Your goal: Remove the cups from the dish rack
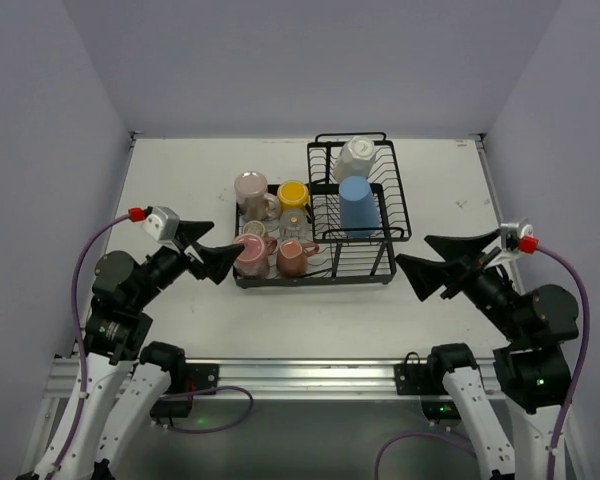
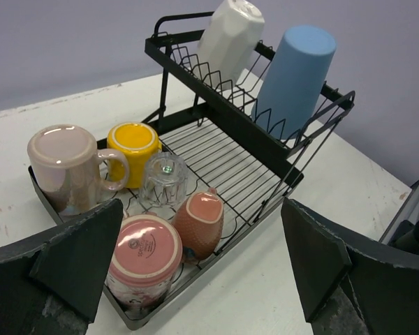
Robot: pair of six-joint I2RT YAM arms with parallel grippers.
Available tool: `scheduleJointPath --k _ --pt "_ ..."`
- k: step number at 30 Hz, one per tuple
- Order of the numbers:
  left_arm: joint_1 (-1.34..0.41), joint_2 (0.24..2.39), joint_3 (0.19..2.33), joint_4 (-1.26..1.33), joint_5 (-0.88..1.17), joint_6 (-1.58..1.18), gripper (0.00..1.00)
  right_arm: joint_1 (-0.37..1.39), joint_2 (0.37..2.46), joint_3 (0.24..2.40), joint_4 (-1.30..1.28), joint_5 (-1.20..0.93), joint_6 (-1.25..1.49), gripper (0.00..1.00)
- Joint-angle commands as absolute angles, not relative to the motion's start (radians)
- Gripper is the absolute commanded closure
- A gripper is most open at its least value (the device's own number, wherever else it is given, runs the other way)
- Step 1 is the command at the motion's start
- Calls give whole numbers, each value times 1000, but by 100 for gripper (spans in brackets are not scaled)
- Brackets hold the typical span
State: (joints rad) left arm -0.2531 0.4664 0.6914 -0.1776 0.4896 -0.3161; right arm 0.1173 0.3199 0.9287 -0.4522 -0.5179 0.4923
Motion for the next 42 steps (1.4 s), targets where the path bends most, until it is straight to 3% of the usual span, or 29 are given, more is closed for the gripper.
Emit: scheduleJointPath --k 1,6,9,13,18,25,36,38,42 --pt "-265 460 671 -229 451 -287 0 115 419 995 -465 -621 479 1" --pt "-268 463 647 -222 433 -284 0 162 561 1071 -457 -621 466 1" --pt "-272 469 647 -222 423 -288 0 292 644 1158 -485 -452 422 1" --pt "-273 468 646 -221 410 -291 0 503 782 1267 -563 -47 293 1" --pt "-272 465 644 -219 411 -290 0 646 936 1377 -601 211 181 1" --pt "-278 462 638 -221 390 -296 0 733 1170 1462 -638 380 69 1" --pt "-284 474 641 -225 380 -296 0 750 1270 1427 -585 465 63 2" --pt "-284 479 643 -226 382 -299 0 750 1281 1425 -583 472 66 7" --pt "-285 498 644 -225 385 -313 0 750 1275 1420 -561 472 81 49"
